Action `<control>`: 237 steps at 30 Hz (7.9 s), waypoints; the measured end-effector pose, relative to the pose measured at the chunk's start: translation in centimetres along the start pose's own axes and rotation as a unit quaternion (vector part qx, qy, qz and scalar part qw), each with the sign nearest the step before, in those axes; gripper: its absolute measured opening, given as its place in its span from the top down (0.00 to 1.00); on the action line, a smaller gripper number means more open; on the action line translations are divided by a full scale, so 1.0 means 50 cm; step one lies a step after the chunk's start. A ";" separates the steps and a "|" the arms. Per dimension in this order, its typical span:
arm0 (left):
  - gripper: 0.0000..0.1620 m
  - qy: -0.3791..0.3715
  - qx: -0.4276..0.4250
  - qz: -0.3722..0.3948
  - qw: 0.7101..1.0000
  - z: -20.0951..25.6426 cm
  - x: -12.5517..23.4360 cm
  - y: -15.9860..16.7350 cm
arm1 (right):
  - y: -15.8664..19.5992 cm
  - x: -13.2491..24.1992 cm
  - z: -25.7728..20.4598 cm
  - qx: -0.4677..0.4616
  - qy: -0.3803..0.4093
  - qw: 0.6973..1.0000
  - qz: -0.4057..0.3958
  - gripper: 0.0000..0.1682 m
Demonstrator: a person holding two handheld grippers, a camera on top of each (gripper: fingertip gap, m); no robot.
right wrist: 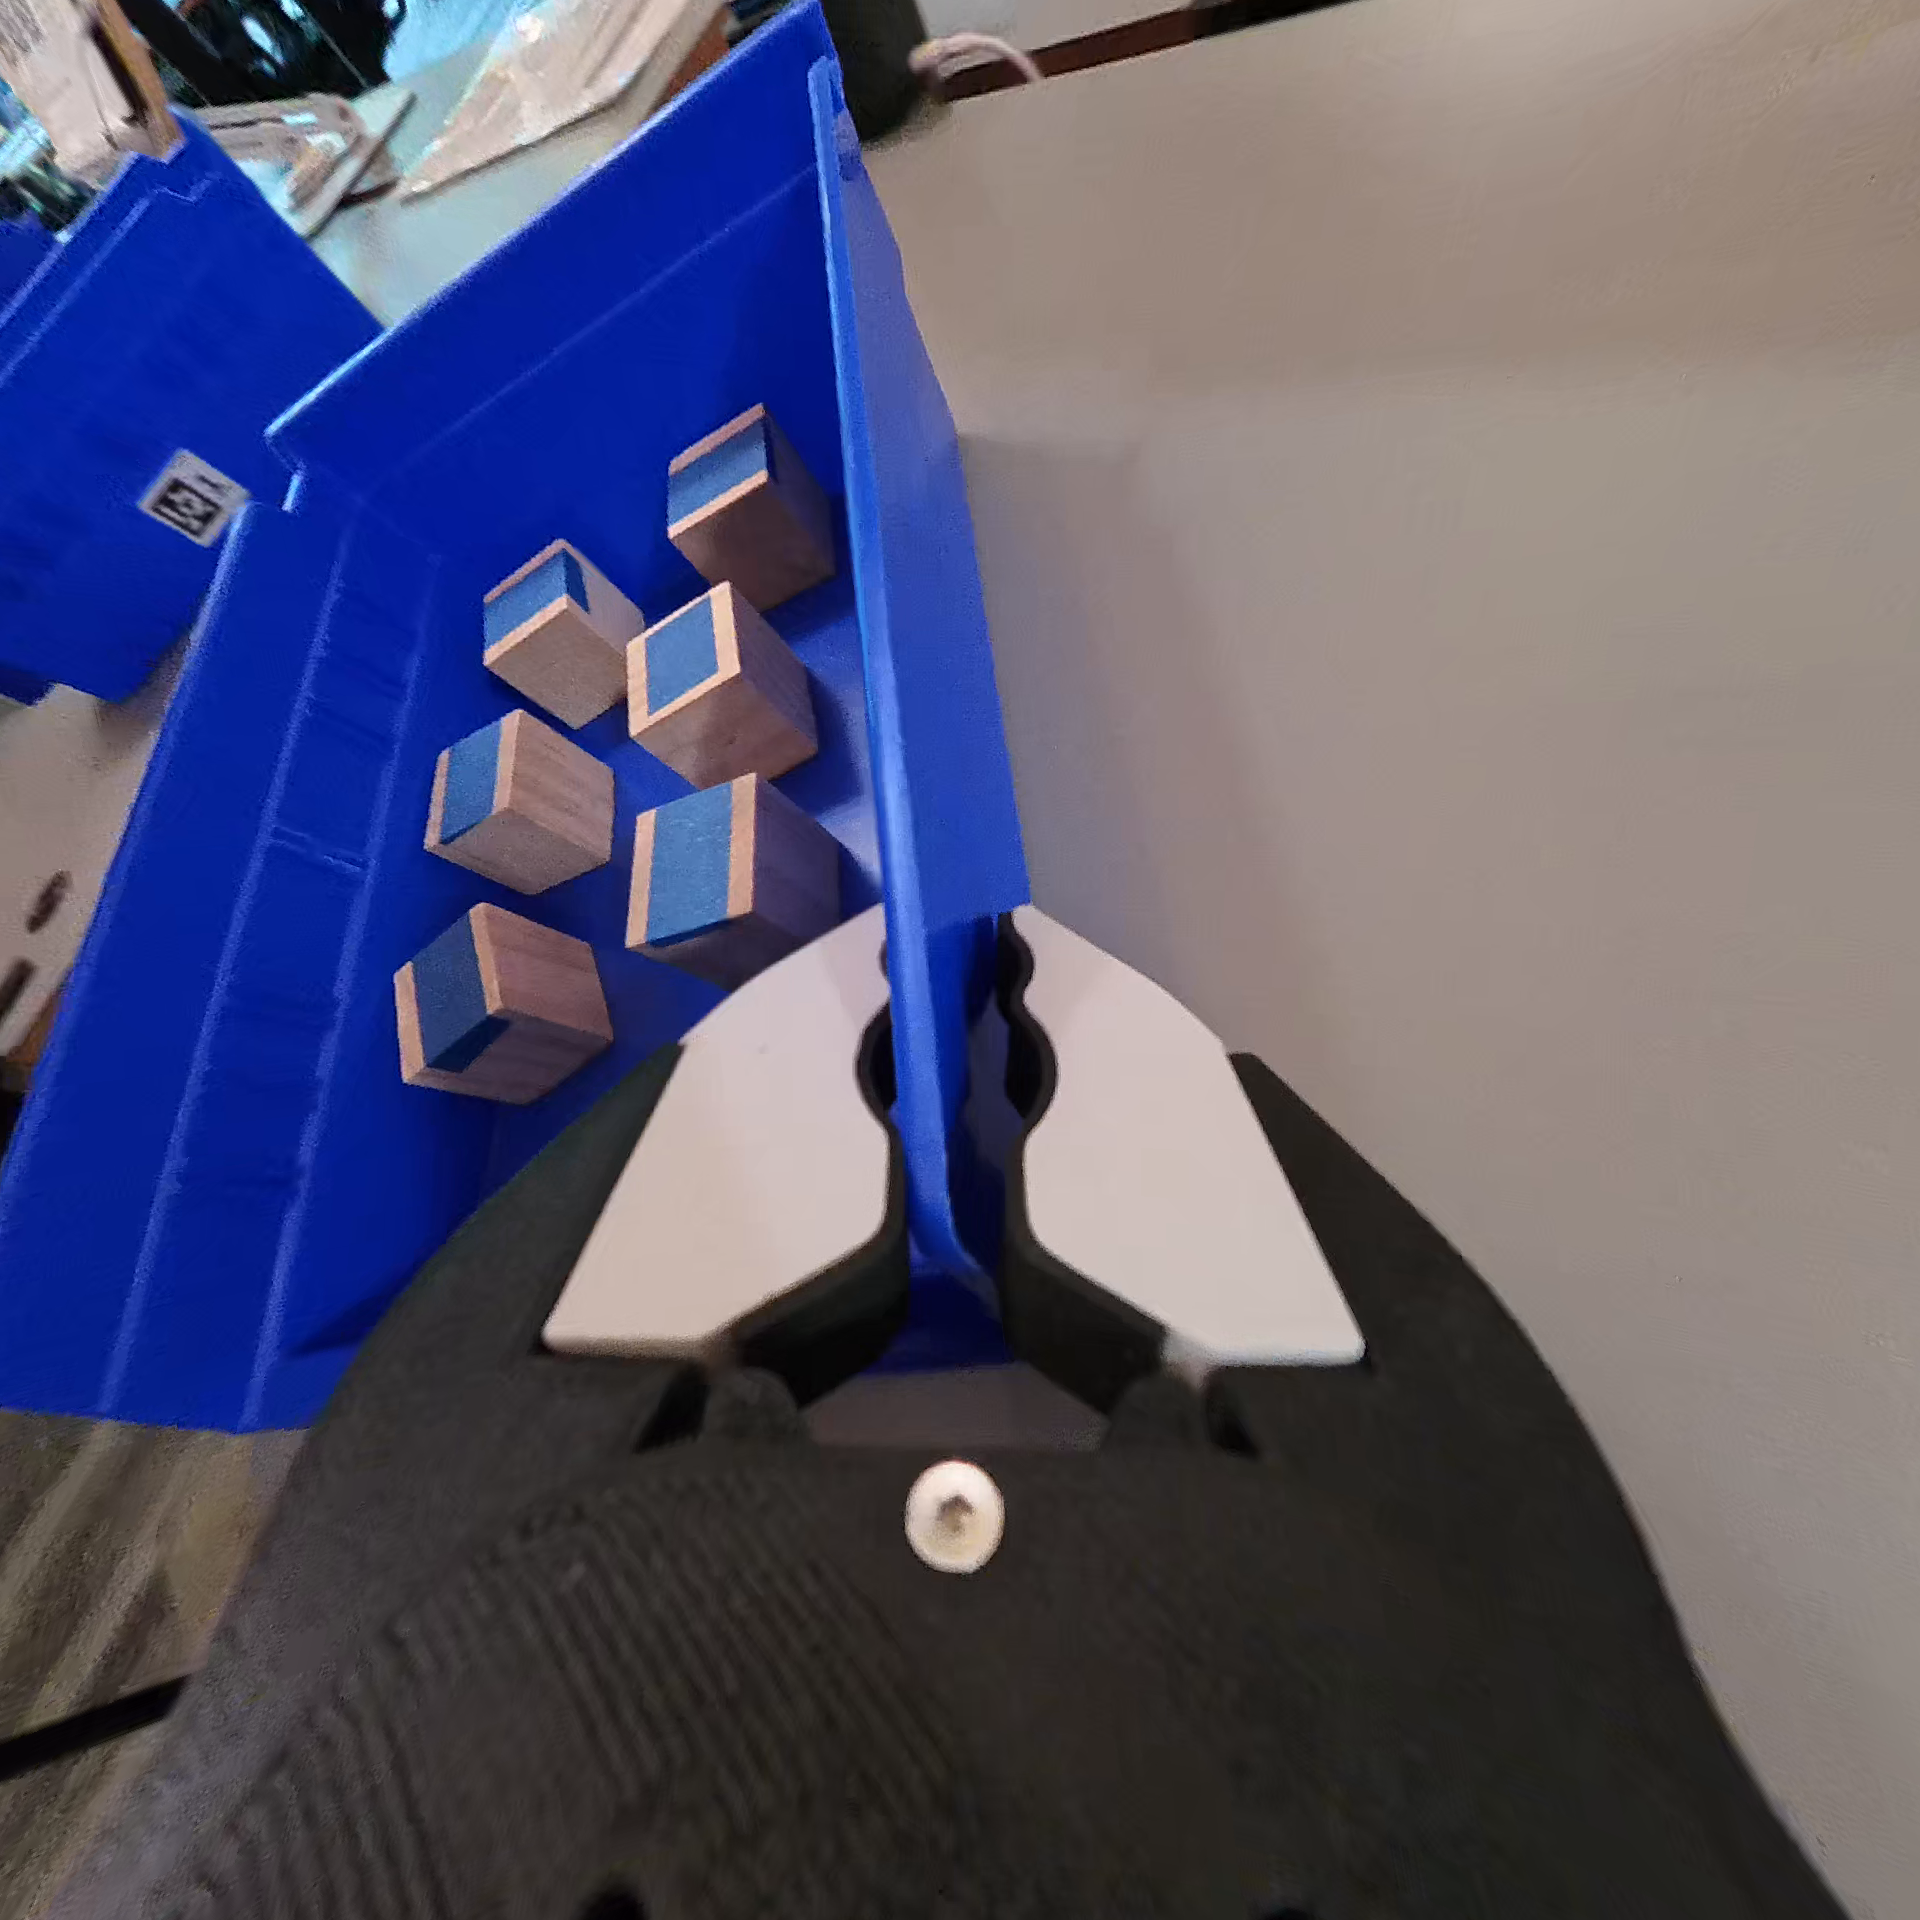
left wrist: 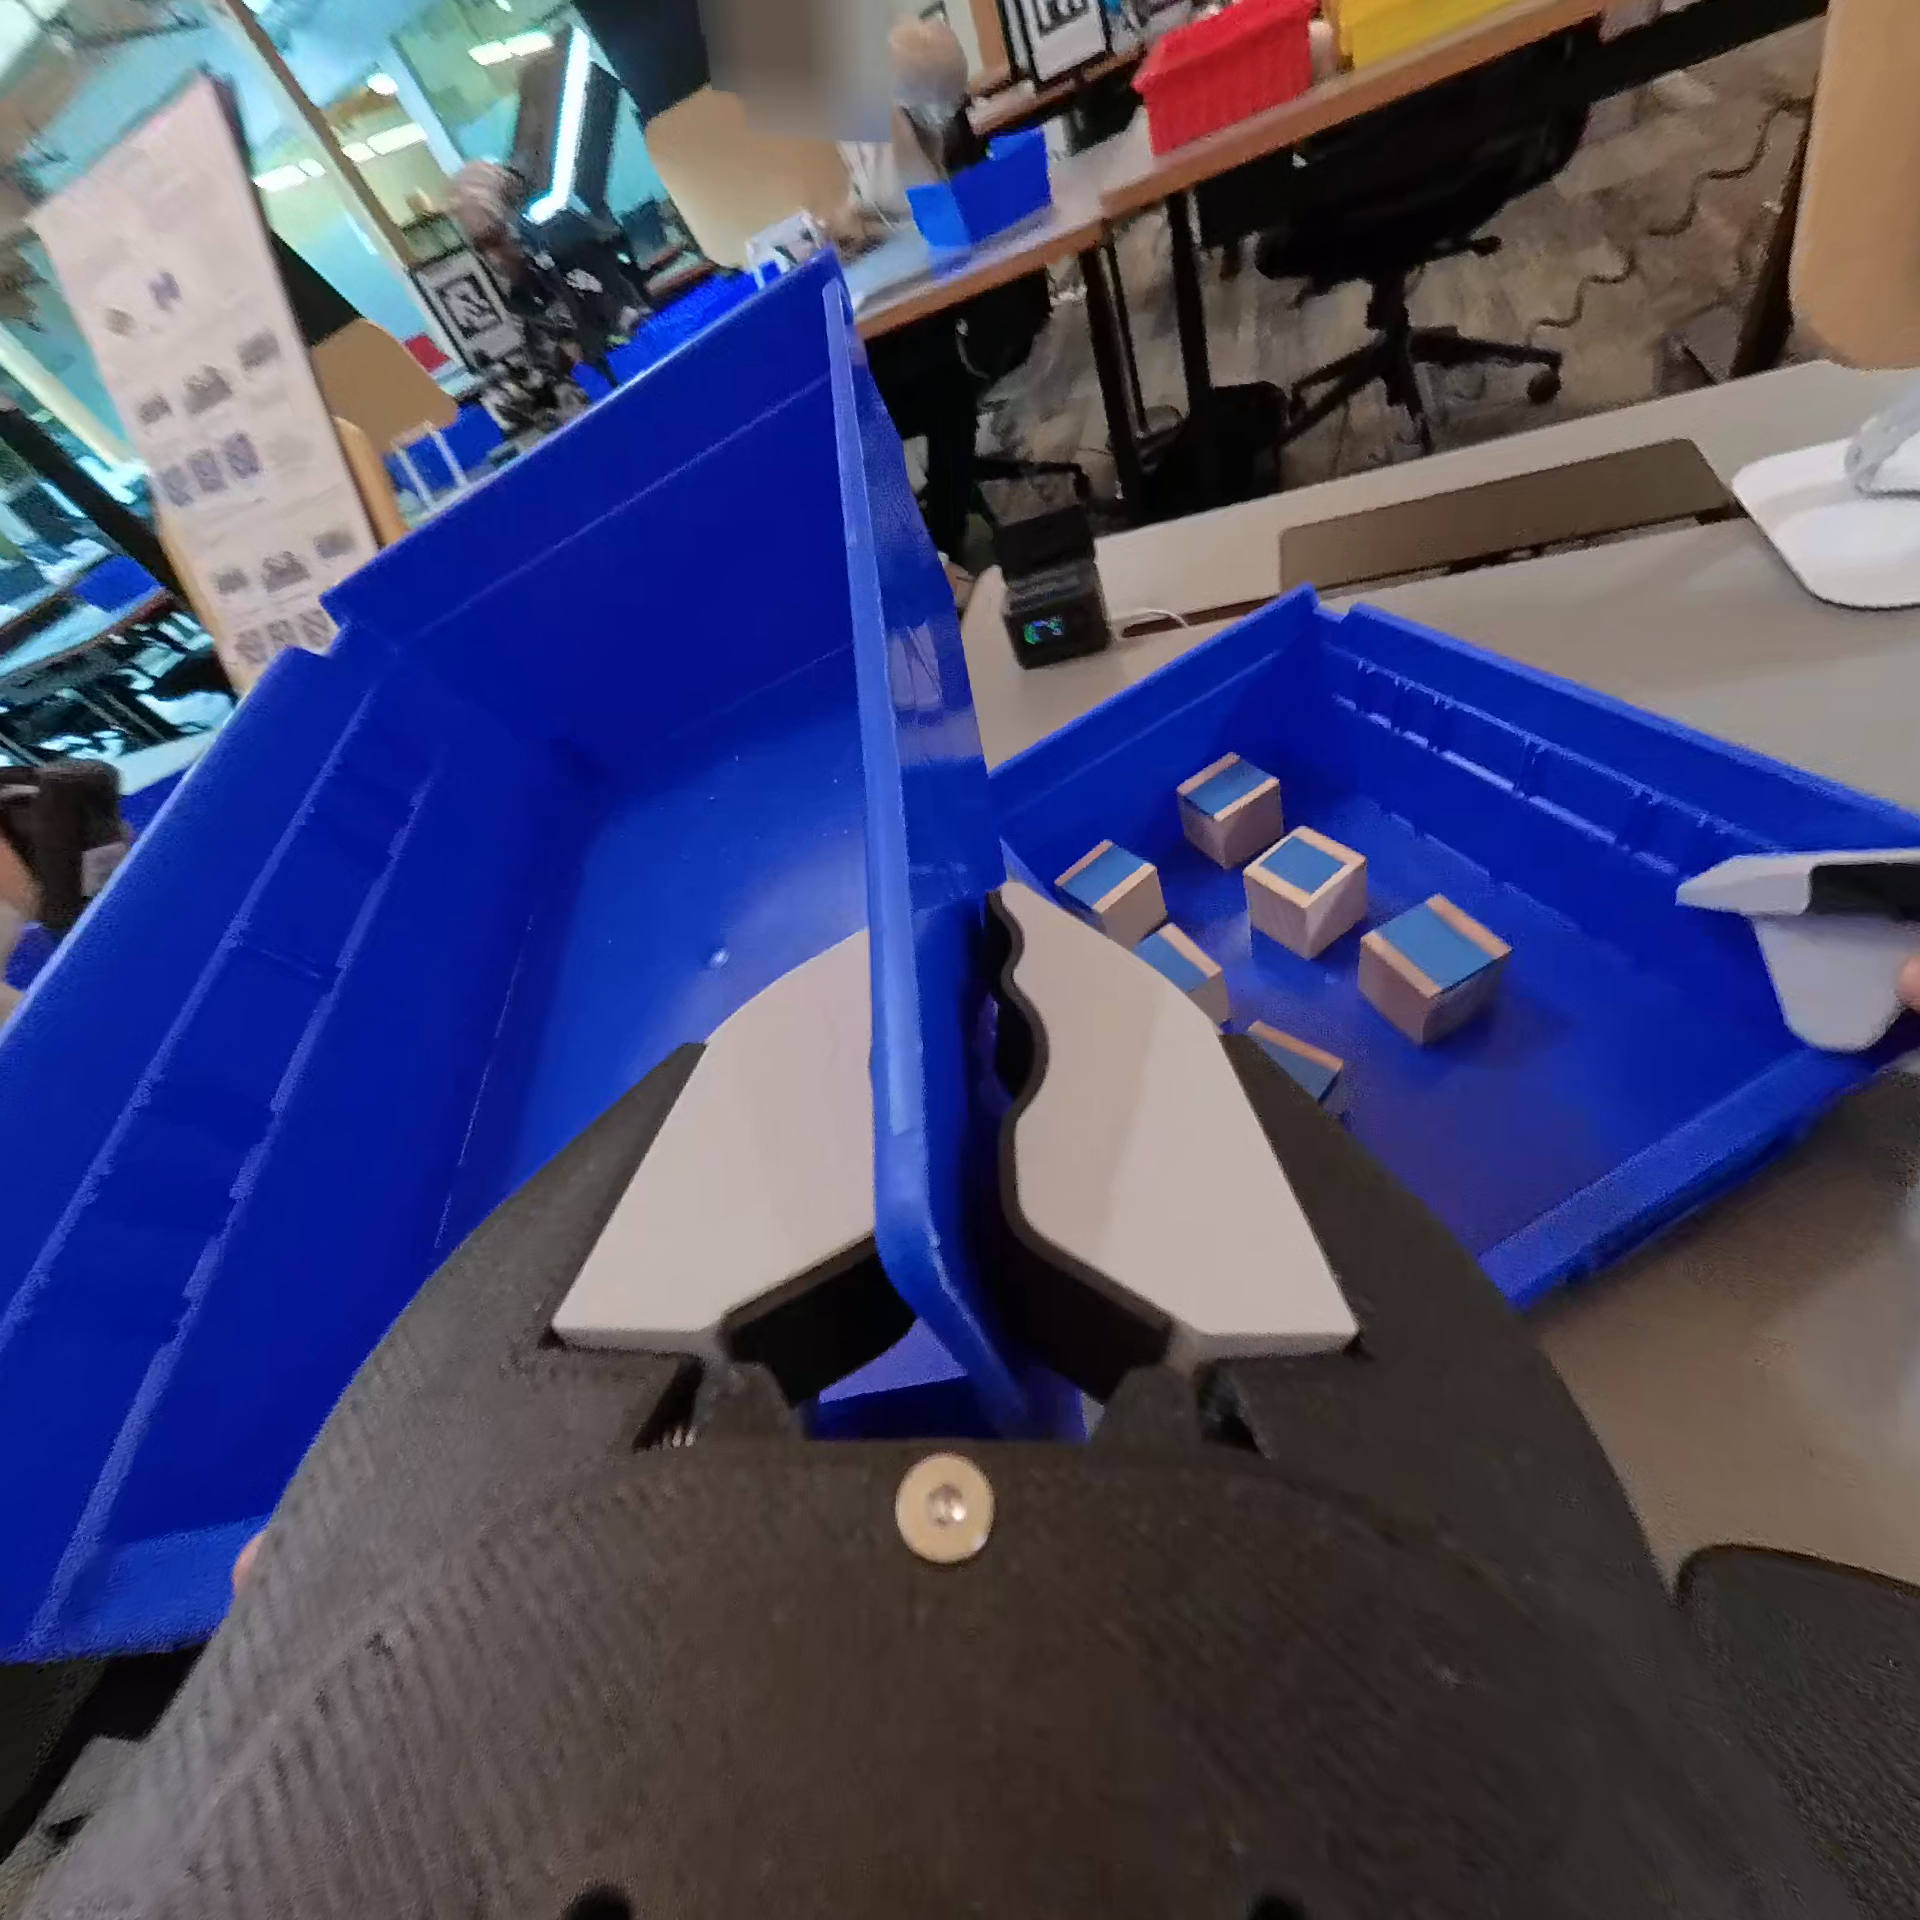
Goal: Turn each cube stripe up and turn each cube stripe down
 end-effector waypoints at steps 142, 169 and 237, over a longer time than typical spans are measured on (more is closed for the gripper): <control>0.88 0.106 0.092 -0.096 0.985 0.346 -0.150 0.180 | 0.091 0.676 0.309 0.351 0.162 0.882 0.269 0.70; 0.93 0.155 0.143 -0.099 0.972 0.279 -0.169 0.200 | 0.101 0.674 0.369 0.284 0.147 0.919 0.229 0.75; 0.72 0.489 0.044 0.203 0.847 0.373 -0.144 -0.136 | 0.081 0.584 0.307 0.190 -0.065 0.955 0.220 0.74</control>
Point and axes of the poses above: each gripper's, where its closed fingertips meet, x back along the fingers, y out of its underside, z = x × y across the jaws, the point moved 7 cm from there along x, back along the fingers, and after that the axes turned 4 degrees about -y, right-handed, at the moved point
